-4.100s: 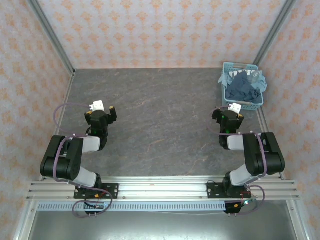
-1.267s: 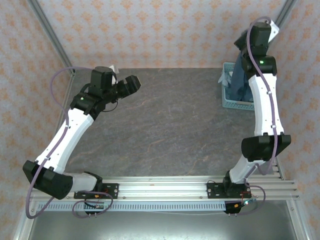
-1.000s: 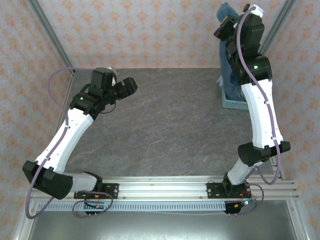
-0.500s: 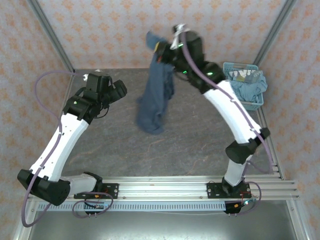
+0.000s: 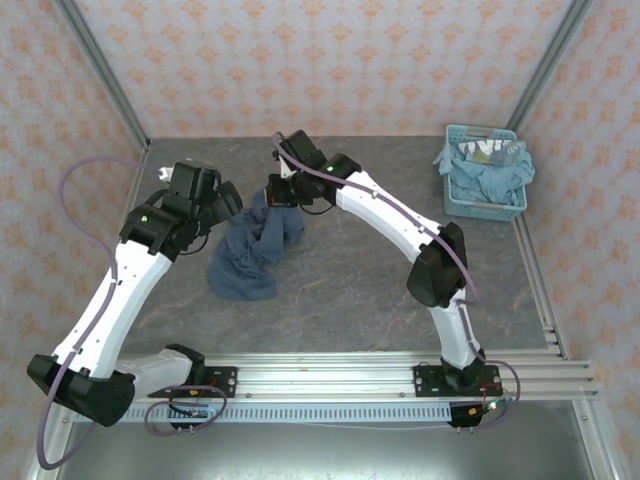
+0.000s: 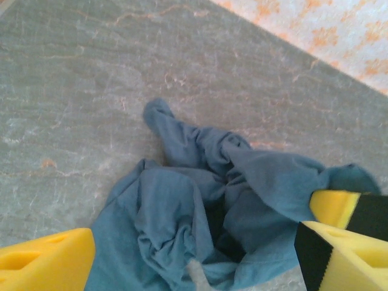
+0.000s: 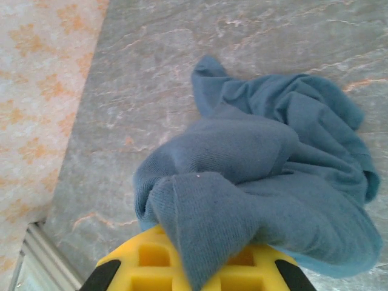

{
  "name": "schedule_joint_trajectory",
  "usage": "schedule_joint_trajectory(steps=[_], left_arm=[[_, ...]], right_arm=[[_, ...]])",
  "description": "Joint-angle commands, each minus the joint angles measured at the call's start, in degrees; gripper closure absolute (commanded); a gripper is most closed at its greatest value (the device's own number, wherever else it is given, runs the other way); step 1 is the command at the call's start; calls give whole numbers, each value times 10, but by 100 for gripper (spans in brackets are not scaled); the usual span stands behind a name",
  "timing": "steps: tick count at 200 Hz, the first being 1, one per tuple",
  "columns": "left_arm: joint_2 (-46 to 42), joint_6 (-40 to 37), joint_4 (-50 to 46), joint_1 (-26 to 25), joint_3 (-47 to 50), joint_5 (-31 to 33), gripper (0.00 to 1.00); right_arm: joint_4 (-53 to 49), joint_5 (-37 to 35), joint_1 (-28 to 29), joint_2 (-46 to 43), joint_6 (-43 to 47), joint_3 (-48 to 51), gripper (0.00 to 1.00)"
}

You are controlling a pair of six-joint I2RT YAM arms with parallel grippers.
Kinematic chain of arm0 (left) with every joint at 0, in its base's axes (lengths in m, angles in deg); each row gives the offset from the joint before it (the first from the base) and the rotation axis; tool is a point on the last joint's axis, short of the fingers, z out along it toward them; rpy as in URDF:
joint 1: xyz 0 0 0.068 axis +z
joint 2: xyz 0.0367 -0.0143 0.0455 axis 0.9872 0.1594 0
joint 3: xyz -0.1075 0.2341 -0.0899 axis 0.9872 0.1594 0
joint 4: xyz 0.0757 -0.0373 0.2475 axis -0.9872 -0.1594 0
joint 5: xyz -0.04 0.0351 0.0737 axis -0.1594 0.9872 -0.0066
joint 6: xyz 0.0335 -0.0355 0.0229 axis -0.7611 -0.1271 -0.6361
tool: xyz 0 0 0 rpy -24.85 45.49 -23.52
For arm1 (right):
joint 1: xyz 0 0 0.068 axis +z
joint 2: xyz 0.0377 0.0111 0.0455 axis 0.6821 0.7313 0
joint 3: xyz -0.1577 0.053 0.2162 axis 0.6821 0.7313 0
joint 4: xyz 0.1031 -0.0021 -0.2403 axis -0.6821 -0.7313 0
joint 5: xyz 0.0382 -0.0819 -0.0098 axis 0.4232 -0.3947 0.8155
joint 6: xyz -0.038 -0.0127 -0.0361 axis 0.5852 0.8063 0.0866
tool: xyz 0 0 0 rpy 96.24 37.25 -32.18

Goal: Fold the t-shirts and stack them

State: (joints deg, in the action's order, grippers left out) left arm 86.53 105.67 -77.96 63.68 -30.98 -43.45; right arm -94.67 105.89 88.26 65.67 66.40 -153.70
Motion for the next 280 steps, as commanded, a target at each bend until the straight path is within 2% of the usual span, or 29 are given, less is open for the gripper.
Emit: schedule_joint_trajectory(steps=[1,33,57,85,117,131,145,183,195,204,223,243,252,280], left_arm=[[13,-2,-18,1,9,-20,15],[22,-1,-11,1,5,-24,17],[31,0,-5,1,-3,-25,18],[42,1,-1,0,-14,-21,18],[49,-1,9,0,-27,-22,18],[54,0,12,0,-32,-23,18],[59,1,14,0,-37,-23,18],[57,5,9,0,-41,-15,18],[52,4,5,0,-40,-10,18],[47,4,2,0,-37,-7,18],[34,1,-7,0,-30,1,18],[23,-9,-16,0,-22,-1,17],[23,-18,-17,0,-16,-12,16],[45,-45,6,0,4,-89,16]], right_arm=[[-34,2,-4,-18,13,-18,100],[85,-74,-59,-155,-31,115,100],[170,-120,-73,-267,39,182,100],[175,-133,-79,-340,125,181,100],[189,-109,-93,-379,185,139,100],[189,-68,-102,-367,206,101,100],[182,5,-118,-331,200,59,100],[161,198,-121,-150,143,-44,100],[158,232,-111,-80,116,-74,100],[142,229,-97,-29,108,-101,100],[85,215,-67,68,93,-178,75],[41,181,-50,114,61,-231,60],[40,157,-44,104,62,-215,52],[105,71,-53,-10,53,-38,46]])
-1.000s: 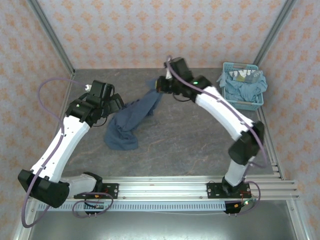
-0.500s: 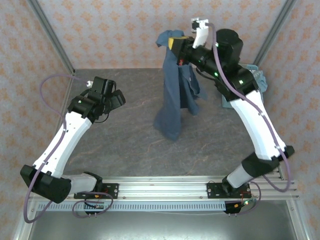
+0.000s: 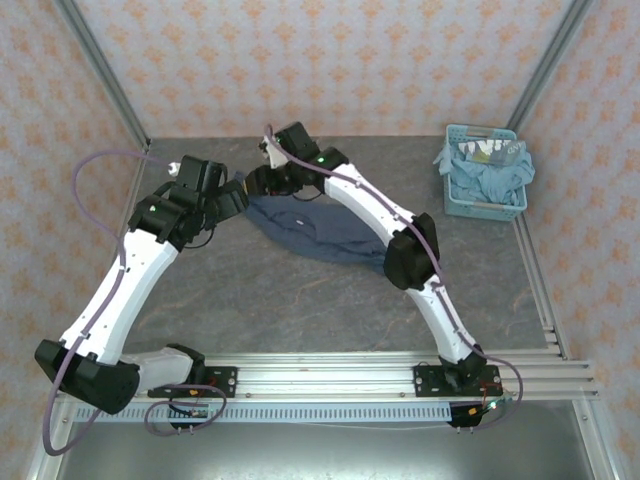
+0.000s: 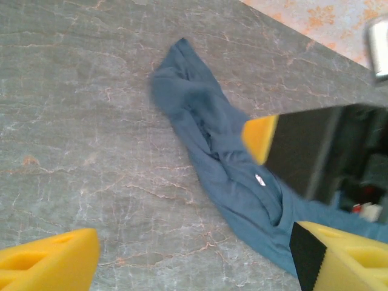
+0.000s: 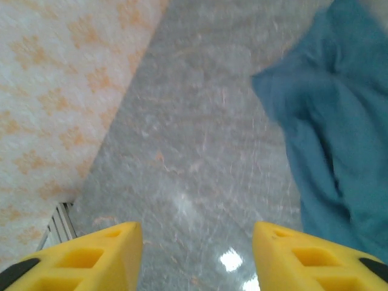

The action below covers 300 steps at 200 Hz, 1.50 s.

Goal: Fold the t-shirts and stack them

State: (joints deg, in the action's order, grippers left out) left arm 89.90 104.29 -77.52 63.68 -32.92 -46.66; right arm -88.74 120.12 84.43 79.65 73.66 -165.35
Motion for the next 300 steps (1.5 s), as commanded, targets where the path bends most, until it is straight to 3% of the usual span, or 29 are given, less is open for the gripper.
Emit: schedule_joint_trajectory(steps=[1,23,50,77,114,143,178,211,248,300], left_arm=[[13,-32,4,0,24,-60,16],[54,-53,43,-25,31,-117,14],[145,-113,62,-108,-11,-99,12],[274,-170,62,-196,-89,-43,10],[445,-199,55,-260,-203,-18,6],[523,-236,41,-291,-261,31,5],[570,-236,35,-294,-294,112,5],[597,-237,33,-294,-329,144,14],[579,-254,54,-293,-319,106,29],[478,-242,108,-251,-217,2,24]], right_arm=[[50,-75,-16,-155,-21,89,46],[132,-171,-57,-281,-86,308,46],[148,-274,-153,-417,-186,535,45],[60,-302,-258,-489,-219,637,45],[26,-308,-322,-545,-216,713,42],[9,-294,-330,-545,-230,737,42],[4,-252,-330,-560,-267,783,42],[36,-211,-315,-592,-319,862,45],[61,-201,-281,-579,-362,895,47],[152,-185,-266,-505,-423,876,48]])
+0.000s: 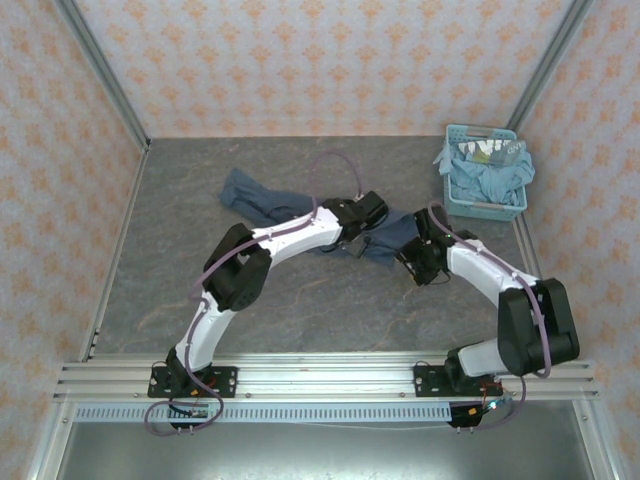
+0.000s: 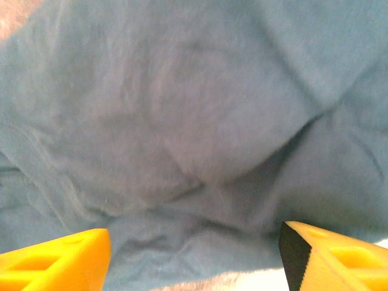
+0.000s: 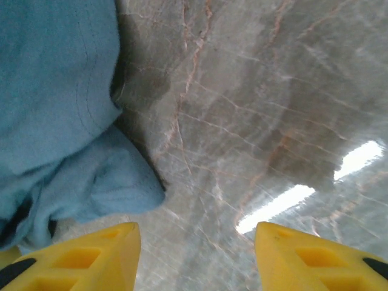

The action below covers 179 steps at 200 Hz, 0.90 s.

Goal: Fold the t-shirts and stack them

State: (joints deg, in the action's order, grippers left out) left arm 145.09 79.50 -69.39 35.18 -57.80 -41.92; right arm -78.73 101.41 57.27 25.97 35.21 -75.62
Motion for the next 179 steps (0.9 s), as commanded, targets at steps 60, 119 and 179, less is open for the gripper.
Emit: schedule_joint_trajectory(steps=[60,119,179], left_arm=[[-64,-33,1,84,24,-81,25],[-1,-106,-7,85,15,-8,22],[26,-133,32,82,25,34,37]], right_arm=[[73,-12,29,144,-51,-79,64],[-27,-76,28,121,-13,-100,100],[-62,-79,22,114,12,-107,100]])
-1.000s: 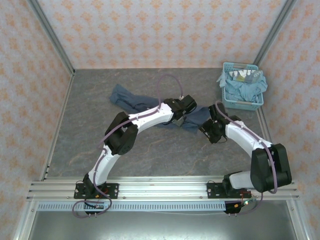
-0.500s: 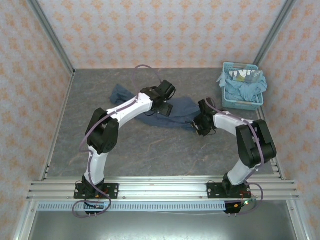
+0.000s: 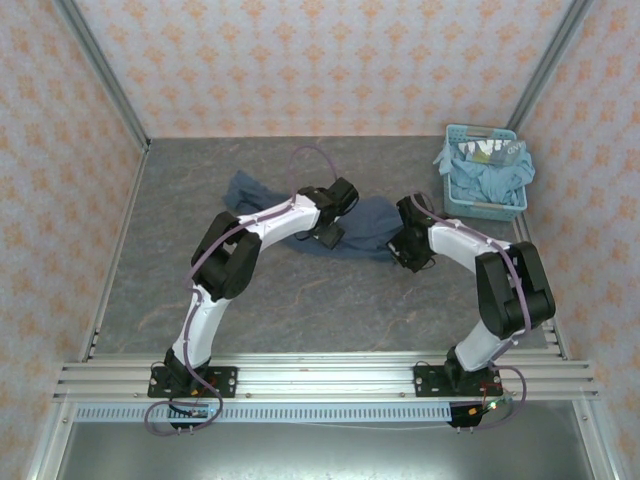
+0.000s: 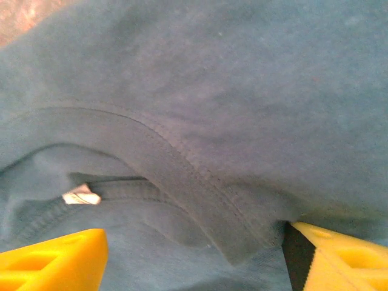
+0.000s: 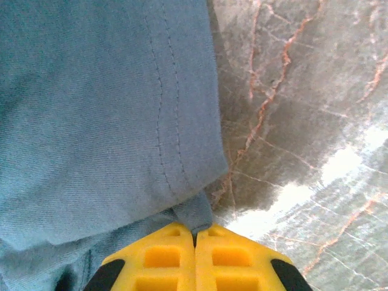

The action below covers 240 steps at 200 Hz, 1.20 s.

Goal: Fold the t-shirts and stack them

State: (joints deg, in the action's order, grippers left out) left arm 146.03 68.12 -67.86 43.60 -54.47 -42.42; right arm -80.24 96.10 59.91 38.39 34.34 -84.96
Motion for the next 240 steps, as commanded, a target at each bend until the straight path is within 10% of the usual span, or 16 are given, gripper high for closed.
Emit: schedule_joint_trajectory(steps=[1,46,137,240], left_arm=[[18,-19,17,-2,-10,39,38],[2,15,35,-1,-39,33,100],[-163,183,1,61,-5,3,100],[-569,330,33,78,146,117,100]], right_arm=[[-48,-26,-5,-10,21,-15,100],[-80,-41,-13,-10,45,-40,100],[-154,-93,-31,-82,145,-60,100],[-185,-212,-34,-330,252,-115,100]])
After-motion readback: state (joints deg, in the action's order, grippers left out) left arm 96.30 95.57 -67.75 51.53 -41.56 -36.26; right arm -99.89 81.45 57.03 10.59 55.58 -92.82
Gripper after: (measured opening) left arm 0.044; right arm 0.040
